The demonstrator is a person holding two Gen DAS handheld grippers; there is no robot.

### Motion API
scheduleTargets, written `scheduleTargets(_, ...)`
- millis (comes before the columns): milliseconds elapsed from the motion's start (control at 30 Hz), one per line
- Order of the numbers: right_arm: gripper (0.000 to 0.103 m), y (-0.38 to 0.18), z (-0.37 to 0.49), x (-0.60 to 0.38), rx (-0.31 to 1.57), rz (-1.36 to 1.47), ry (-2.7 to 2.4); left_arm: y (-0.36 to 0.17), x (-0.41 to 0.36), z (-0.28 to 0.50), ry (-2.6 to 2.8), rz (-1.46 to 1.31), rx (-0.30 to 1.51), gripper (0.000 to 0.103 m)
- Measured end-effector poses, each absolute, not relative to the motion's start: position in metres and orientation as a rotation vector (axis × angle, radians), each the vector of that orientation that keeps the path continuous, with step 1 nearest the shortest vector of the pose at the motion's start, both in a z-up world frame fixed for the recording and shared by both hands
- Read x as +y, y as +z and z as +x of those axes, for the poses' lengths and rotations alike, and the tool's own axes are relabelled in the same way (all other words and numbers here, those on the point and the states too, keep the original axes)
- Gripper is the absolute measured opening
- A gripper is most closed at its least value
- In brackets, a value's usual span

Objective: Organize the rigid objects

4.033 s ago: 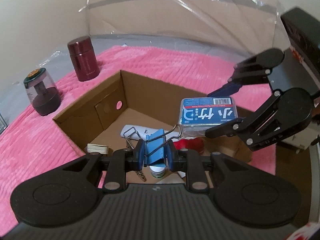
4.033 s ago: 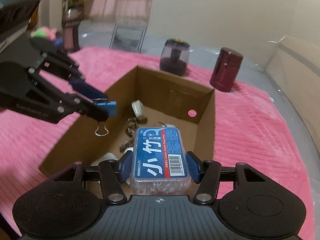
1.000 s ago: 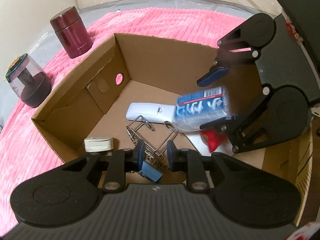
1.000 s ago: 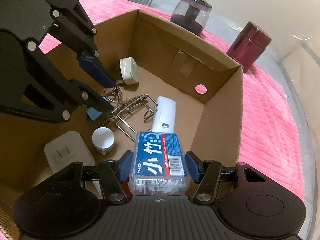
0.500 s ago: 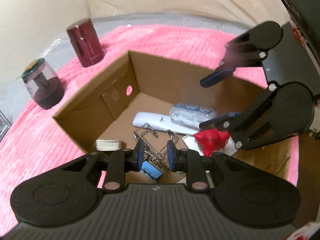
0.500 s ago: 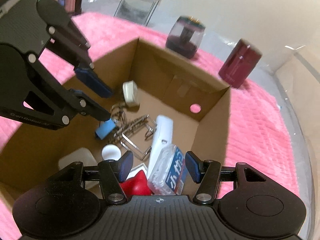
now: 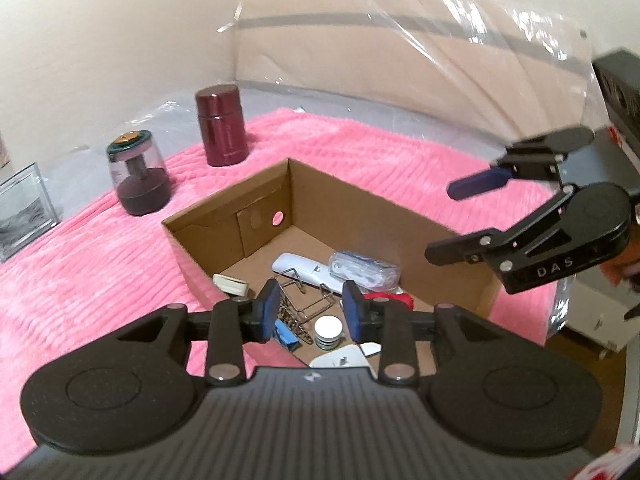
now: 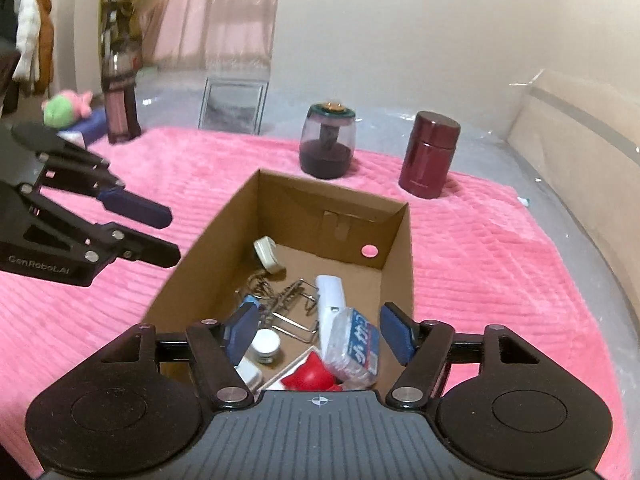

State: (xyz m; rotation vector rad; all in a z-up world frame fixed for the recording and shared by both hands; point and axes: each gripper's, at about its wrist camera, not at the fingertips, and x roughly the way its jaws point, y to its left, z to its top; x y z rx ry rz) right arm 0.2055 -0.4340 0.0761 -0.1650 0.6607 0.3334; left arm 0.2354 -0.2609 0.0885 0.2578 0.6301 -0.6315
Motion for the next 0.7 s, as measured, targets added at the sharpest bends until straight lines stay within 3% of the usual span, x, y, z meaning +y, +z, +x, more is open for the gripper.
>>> scheduleTargets(133, 0.071, 0.083, 0.183, -0.437, 0.641, -0.097, 0.326, 0.094, -0.250, 0.213, -0.603, 0.207, 0.611, 0.035)
scheduleTargets(467, 0.080, 0.090, 0.133, -0.447, 0.591, 0.079, 0.287, 0.095, -0.225, 0.162, -0.527, 0.057, 0.589, 0.078)
scheduleTargets(700, 0.086, 0.091, 0.105, -0.446, 0.560, 0.173, 0.275, 0.092, -0.219, 0.133, -0.470, 0.025, 0.574, 0.088)
